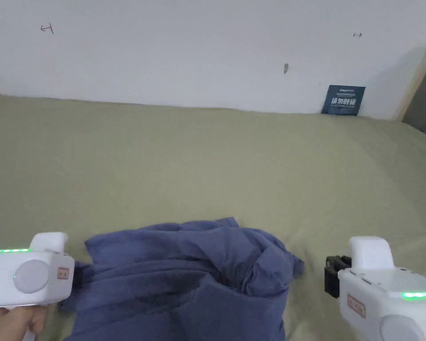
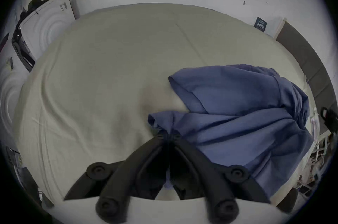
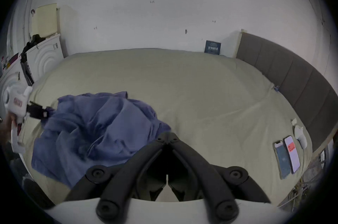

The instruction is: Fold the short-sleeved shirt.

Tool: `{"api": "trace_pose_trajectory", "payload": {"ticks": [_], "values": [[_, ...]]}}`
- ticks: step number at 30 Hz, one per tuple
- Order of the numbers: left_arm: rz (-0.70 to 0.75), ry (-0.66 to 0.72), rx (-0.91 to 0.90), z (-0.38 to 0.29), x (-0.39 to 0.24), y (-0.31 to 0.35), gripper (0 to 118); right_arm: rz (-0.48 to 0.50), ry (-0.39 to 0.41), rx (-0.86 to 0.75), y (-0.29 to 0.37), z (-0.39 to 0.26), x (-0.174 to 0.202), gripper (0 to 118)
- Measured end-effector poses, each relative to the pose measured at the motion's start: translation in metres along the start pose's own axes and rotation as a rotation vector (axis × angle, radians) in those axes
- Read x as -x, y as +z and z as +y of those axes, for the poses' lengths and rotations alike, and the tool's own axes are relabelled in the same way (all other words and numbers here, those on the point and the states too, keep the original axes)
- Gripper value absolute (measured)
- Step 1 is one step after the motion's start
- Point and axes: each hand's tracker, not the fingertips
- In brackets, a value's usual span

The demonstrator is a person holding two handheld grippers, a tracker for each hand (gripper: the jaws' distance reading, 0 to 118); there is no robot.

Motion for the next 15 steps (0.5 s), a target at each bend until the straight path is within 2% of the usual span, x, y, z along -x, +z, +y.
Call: {"api": "trace_pose_trajectory", "payload": {"ticks": [5,8,9,10,11,12,13,14,15], "values": [[-0.026,0.017,0.041,0.003,0.002,-0.007,0,0.067,-0.069,0.137,-0.069,0.028,-0.016,0],[-0.039,0.017,0.051,0.007,0.007,-0.014,0,0.171,-0.118,0.248,-0.113,0.033,-0.022,1],[-0.039,0.015,0.05,0.007,0.007,-0.015,0,0.195,-0.129,0.3,-0.125,0.033,-0.023,9],[-0.042,0.017,0.051,0.006,0.008,-0.017,0,0.187,-0.13,0.352,-0.136,0.032,-0.022,37],[-0.043,0.014,0.052,0.007,0.009,-0.019,0,0.161,-0.134,0.374,-0.138,0.032,-0.019,95],[-0.044,0.014,0.05,0.007,0.009,-0.019,0,0.151,-0.115,0.403,-0.146,0.028,-0.018,118],[-0.045,0.016,0.049,0.007,0.009,-0.019,0,0.199,-0.075,0.39,-0.149,0.024,-0.017,112],[-0.046,0.02,0.049,0.006,0.011,-0.023,0,0.107,-0.066,0.38,-0.156,0.023,-0.018,103],[-0.046,0.02,0.048,0.006,0.011,-0.024,0,0.071,-0.044,0.406,-0.162,0.02,-0.013,101]]}}
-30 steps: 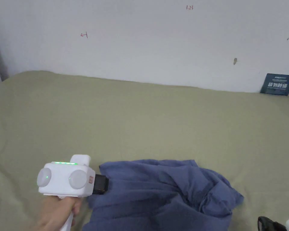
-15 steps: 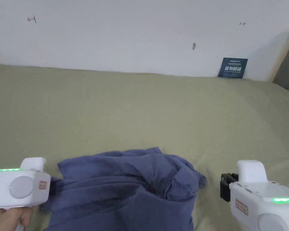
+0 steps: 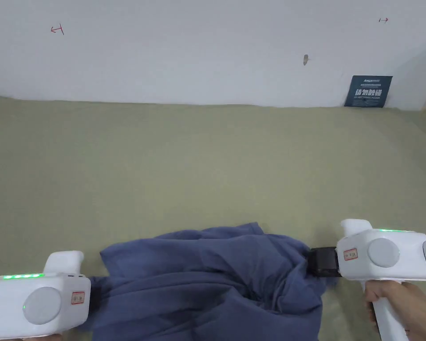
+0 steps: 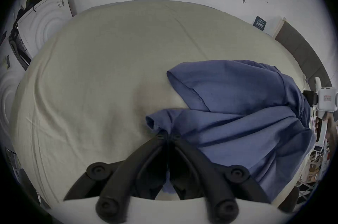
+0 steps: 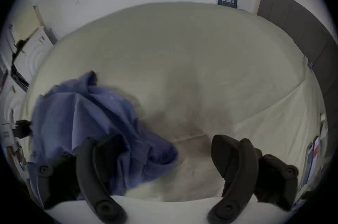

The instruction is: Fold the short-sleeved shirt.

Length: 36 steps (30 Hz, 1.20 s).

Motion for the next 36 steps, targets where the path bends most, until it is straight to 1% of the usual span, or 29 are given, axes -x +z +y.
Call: {"api": "trace_pose_trajectory", "payload": {"ticks": [1,2,3,4,5,6,7,8,9,10,11,12,13,15,17,21,24,26,30,33,36], "values": [[0.001,0.001,-0.002,0.0,0.0,-0.001,0,0.002,0.004,0.033,-0.006,-0.003,0.003,99],[0.001,0.0,-0.003,0.001,0.001,-0.002,0,0.012,0.009,0.025,-0.01,-0.007,0.006,99],[0.006,-0.003,-0.007,-0.002,-0.001,-0.003,0,-0.019,0.06,-0.01,-0.008,-0.011,0.009,98],[0.008,-0.005,-0.009,-0.002,-0.001,-0.004,0,-0.031,0.072,-0.01,-0.007,-0.009,0.013,94],[0.012,-0.011,-0.012,-0.002,-0.001,-0.004,0,-0.024,0.054,-0.008,-0.003,-0.008,0.015,76],[0.015,-0.011,-0.013,-0.001,-0.001,-0.003,0,-0.013,0.052,-0.015,0.005,-0.006,0.015,45],[0.016,-0.01,-0.012,0.0,-0.001,0.0,0,-0.005,0.058,-0.032,0.012,-0.006,0.017,8],[0.016,-0.008,-0.012,0.001,0.0,0.005,0,0.006,0.069,-0.054,0.013,-0.005,0.016,7],[0.017,-0.007,-0.017,0.004,0.002,0.013,0,-0.028,0.069,-0.085,0.024,-0.004,0.017,7],[0.031,-0.008,-0.038,0.005,0.005,0.023,0,0.001,0.072,-0.077,0.034,-0.003,0.015,7],[0.039,-0.006,-0.069,0.006,0.008,0.038,0,0.006,0.08,-0.1,0.048,-0.002,0.013,7],[0.027,0.002,-0.087,0.008,0.013,0.053,0,-0.025,0.079,-0.163,0.077,-0.007,0.02,7],[0.026,0.017,-0.112,0.011,0.019,0.071,0,-0.027,0.082,-0.195,0.093,-0.007,0.019,7],[0.048,0.014,-0.157,0.016,0.028,0.108,0,-0.012,0.053,-0.25,0.133,-0.004,0.015,7],[0.095,0.009,-0.228,0.02,0.039,0.146,0,-0.002,0.054,-0.298,0.169,0.001,0.01,7],[0.142,0.035,-0.331,0.024,0.06,0.217,0,0.009,0.039,-0.394,0.228,0.01,-0.002,7],[0.16,0.036,-0.392,0.027,0.069,0.264,0,0.02,0.034,-0.459,0.275,0.011,-0.004,7],[0.158,0.061,-0.441,0.032,0.073,0.291,0,0.023,0.036,-0.506,0.3,0.016,-0.004,7],[0.137,0.078,-0.508,0.047,0.07,0.334,0,0.005,0.045,-0.586,0.341,0.03,0.003,7],[0.18,0.054,-0.54,0.066,0.062,0.352,0,-0.033,0.056,-0.64,0.369,0.04,0.013,7],[0.211,0.063,-0.565,0.089,0.054,0.36,0,-0.034,0.037,-0.661,0.381,0.063,0.012,7]]}}
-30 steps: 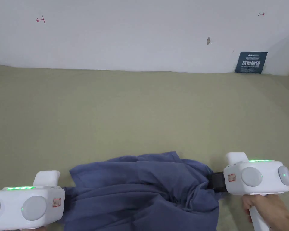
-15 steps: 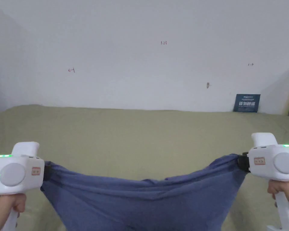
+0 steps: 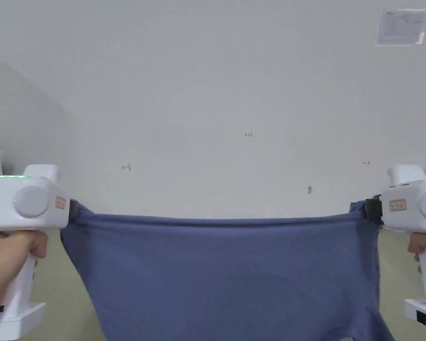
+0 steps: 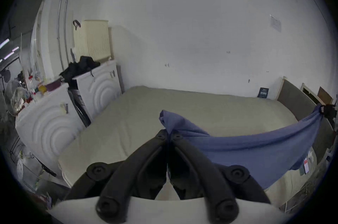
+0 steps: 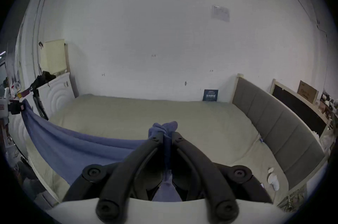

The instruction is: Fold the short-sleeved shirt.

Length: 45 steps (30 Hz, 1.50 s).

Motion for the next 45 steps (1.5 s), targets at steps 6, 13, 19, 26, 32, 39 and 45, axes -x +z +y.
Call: {"api": "trace_pose_trajectory", "payload": {"ticks": [6,13,19,26,32,39,45], "values": [[0.059,-0.027,-0.023,0.044,-0.025,-0.037,0,-0.053,0.017,-0.037,-0.037,0.045,0.004,7],[0.11,-0.065,-0.046,0.085,-0.052,-0.102,0,-0.084,0.018,-0.042,-0.119,0.085,0.006,7],[0.14,-0.072,-0.054,0.103,-0.07,-0.169,0,-0.116,0.022,-0.046,-0.181,0.096,0.018,7],[0.128,-0.045,0.006,0.059,-0.085,-0.251,0,-0.145,0.007,0.002,-0.257,0.044,0.029,7],[0.143,-0.087,0.126,-0.029,-0.091,-0.295,0,-0.118,0.029,0.127,-0.294,-0.048,0.029,7],[0.101,-0.124,0.218,-0.112,-0.081,-0.273,0,-0.089,0.041,0.215,-0.266,-0.134,0.022,7],[0.038,-0.101,0.239,-0.135,-0.059,-0.204,0,-0.072,0.069,0.233,-0.192,-0.169,0.009,7]]}}
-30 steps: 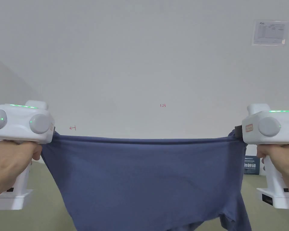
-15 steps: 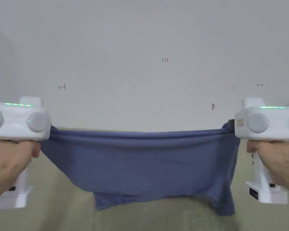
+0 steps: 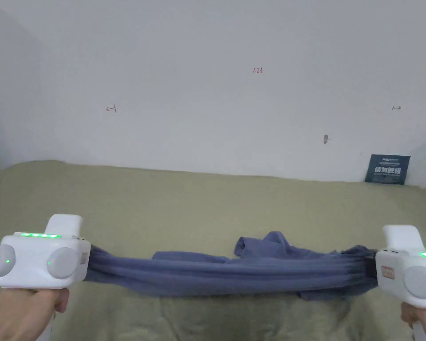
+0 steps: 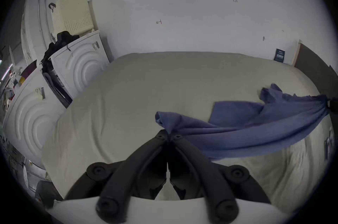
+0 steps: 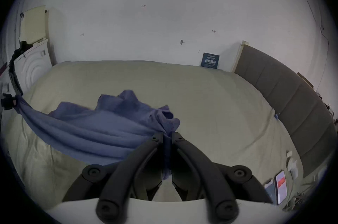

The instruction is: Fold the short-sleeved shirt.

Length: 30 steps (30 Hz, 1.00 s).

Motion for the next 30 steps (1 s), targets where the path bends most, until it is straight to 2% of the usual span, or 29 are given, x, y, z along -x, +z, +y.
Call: {"api": "trace_pose_trajectory", "payload": {"ticks": [3,7,12,14,16,19,22,23,24,26,27,28,29,30], "values": [[-0.013,-0.033,0.001,-0.029,0.012,0.036,0,0.03,-0.008,-0.012,0.051,-0.037,-0.006,7],[-0.059,-0.007,0.025,-0.088,0.031,0.084,0,0.052,0.013,0.03,0.106,-0.101,-0.01,7],[-0.098,-0.016,0.129,-0.172,0.042,0.109,0,0.081,0.021,0.118,0.158,-0.171,-0.007,7],[-0.109,-0.002,0.199,-0.198,0.045,0.1,0,0.066,0.002,0.14,0.16,-0.189,-0.005,7],[-0.108,0.003,0.249,-0.214,0.045,0.089,0,0.065,-0.067,0.209,0.144,-0.203,-0.007,7],[-0.101,0.017,0.272,-0.23,0.046,0.078,0,0.045,-0.029,0.233,0.123,-0.218,-0.004,7],[-0.127,0.089,0.287,-0.234,0.05,0.077,0,0.046,-0.037,0.265,0.116,-0.225,-0.001,7],[-0.138,0.096,0.283,-0.233,0.052,0.078,5,0.043,-0.042,0.264,0.12,-0.223,-0.005,8],[-0.144,0.1,0.278,-0.232,0.054,0.079,23,0.045,-0.046,0.262,0.121,-0.222,-0.006,15],[-0.161,0.094,0.268,-0.23,0.056,0.084,45,0.052,-0.05,0.27,0.121,-0.219,-0.005,33],[-0.157,0.081,0.257,-0.23,0.058,0.086,60,0.047,-0.061,0.266,0.126,-0.217,-0.008,43],[-0.151,0.082,0.256,-0.229,0.062,0.09,98,0.05,-0.073,0.257,0.13,-0.215,-0.01,83],[-0.135,0.087,0.24,-0.226,0.065,0.098,117,0.06,-0.089,0.242,0.137,-0.212,-0.009,118],[-0.108,0.091,0.203,-0.224,0.069,0.108,114,0.071,-0.115,0.131,0.148,-0.207,-0.008,113]]}}
